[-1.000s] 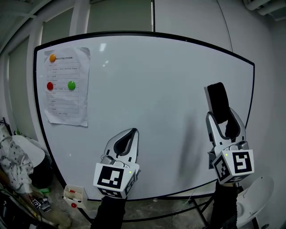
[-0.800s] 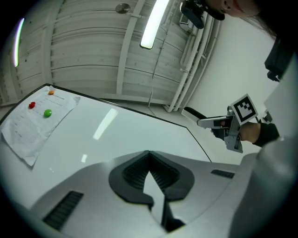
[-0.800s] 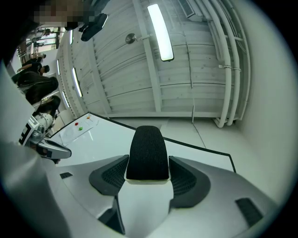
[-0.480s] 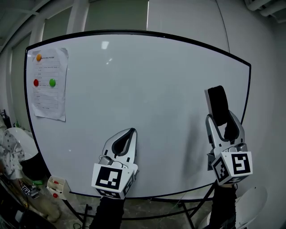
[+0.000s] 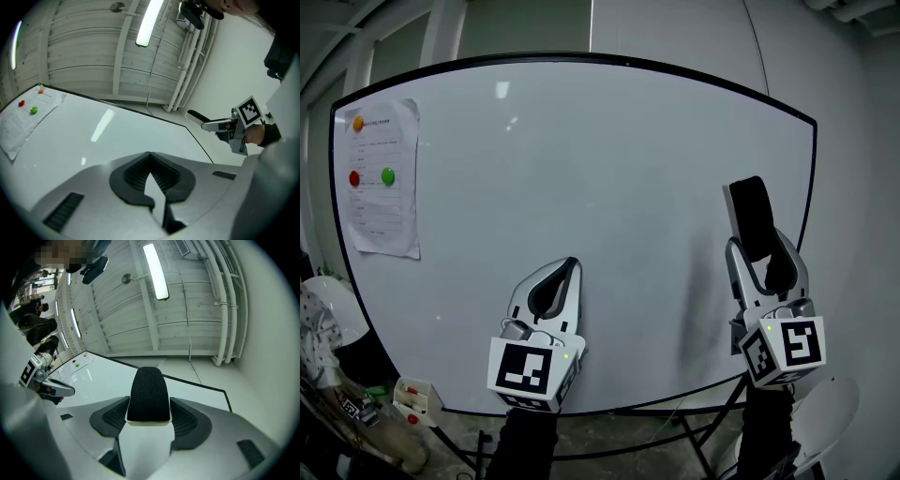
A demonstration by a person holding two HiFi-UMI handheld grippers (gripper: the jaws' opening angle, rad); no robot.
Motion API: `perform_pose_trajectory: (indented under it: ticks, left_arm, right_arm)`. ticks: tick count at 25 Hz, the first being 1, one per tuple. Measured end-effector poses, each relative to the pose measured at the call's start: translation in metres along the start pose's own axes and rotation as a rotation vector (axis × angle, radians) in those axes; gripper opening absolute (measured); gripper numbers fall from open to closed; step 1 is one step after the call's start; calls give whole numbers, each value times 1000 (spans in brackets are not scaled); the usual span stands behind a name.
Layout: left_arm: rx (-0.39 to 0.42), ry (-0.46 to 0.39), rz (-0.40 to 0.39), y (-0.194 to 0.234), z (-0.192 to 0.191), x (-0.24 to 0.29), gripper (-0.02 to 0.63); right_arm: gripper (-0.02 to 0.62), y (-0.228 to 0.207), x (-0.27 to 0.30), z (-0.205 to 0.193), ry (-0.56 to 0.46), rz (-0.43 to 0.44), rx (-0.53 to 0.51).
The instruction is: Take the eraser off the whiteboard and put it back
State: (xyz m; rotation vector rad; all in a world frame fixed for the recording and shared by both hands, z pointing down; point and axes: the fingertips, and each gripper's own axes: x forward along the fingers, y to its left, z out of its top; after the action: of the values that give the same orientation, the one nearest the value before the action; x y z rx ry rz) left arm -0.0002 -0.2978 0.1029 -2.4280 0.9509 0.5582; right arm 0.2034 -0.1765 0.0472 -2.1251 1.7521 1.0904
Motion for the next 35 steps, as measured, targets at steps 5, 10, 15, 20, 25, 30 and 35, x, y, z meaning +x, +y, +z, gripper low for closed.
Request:
perform_pose_trajectory:
  ticks: [5, 10, 15, 20, 25, 30, 35]
  left_arm:
    - [-6, -1, -40, -3, -1, 3, 6]
    - [-50, 2, -95, -11, -16, 6, 6]
    - [-78, 40, -111, -19, -34, 5, 6]
    - [-57, 68, -110, -27, -49, 6, 6]
    - [-93, 85, -119, -53, -67, 17, 6]
    - [-113, 82, -113, -108, -66, 38, 6]
    - [-109, 107, -104, -172, -79, 60, 6]
  right_arm:
    - [278, 2, -13, -14, 43, -32, -28]
    - [276, -4, -28, -29, 95, -75, -29]
    - [278, -11, -41, -41, 133, -87, -58]
    - [278, -29, -52, -58, 157, -109, -60]
    - [278, -62, -70, -79, 172, -112, -42]
    - [278, -101, -87, -106, 197, -100, -30]
    - [278, -140, -106, -141, 211, -62, 6]
